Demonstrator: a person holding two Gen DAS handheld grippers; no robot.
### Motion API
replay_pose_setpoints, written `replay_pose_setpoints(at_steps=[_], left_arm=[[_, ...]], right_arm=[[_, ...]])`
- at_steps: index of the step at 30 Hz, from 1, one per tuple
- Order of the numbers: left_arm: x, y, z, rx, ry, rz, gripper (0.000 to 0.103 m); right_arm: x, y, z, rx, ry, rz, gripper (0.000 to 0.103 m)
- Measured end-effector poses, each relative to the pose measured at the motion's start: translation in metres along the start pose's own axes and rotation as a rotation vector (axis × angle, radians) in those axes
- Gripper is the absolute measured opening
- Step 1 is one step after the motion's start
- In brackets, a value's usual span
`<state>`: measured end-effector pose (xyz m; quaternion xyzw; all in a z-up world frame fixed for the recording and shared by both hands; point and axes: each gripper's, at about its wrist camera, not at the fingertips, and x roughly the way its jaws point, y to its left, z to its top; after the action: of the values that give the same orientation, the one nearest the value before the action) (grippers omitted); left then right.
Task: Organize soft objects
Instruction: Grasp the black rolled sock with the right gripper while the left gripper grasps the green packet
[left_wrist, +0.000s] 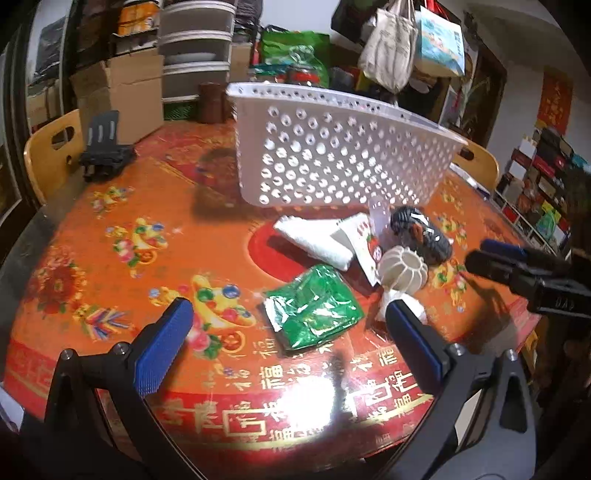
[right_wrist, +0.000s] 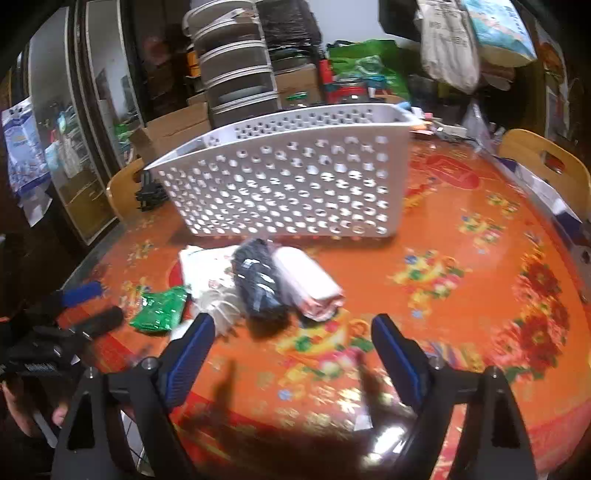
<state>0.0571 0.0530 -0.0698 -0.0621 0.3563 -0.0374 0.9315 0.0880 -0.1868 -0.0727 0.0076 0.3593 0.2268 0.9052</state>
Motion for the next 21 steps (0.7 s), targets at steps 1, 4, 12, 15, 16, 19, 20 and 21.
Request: replay_pose_setpoints(at_steps=[1,4,12,15,16,19,20,21], left_arm=[[0.005,-0.001,0.000,0.006,0.008,-0.004,0.103],[0.017,-0.004,-0.001,0.015,0.026,-0.011,0.098],[0.040,-0.007,-0.001,0.041,0.059,-0.012,0.085],[0.043,-0.009,0.000,0.049,0.058,-0.018,0.082],[0.044,-0.011,0.000,0.053,0.058,-0.018,0.080],[0.047,-0.015,0.000,0.074,0.057,-0.007,0.076],[0.047,-0.018,0.000,0.081,0.056,-0.004,0.074],[0.047,-0.020,-0.001,0.087,0.055,0.000,0.073]], right_arm=[[0.004,0.003,0.002,-0.009,0.004,0.003,0.081],[0.013,0.009,0.007,-0.022,0.017,0.009,0.069],[0.032,0.021,0.015,-0.057,0.037,0.004,0.062],[0.036,0.024,0.018,-0.072,0.040,-0.003,0.054],[0.038,0.024,0.019,-0.073,0.049,0.001,0.049],[0.042,0.026,0.019,-0.086,0.053,0.000,0.047],[0.042,0.027,0.020,-0.089,0.053,0.002,0.045],[0.042,0.027,0.020,-0.092,0.054,0.006,0.044]])
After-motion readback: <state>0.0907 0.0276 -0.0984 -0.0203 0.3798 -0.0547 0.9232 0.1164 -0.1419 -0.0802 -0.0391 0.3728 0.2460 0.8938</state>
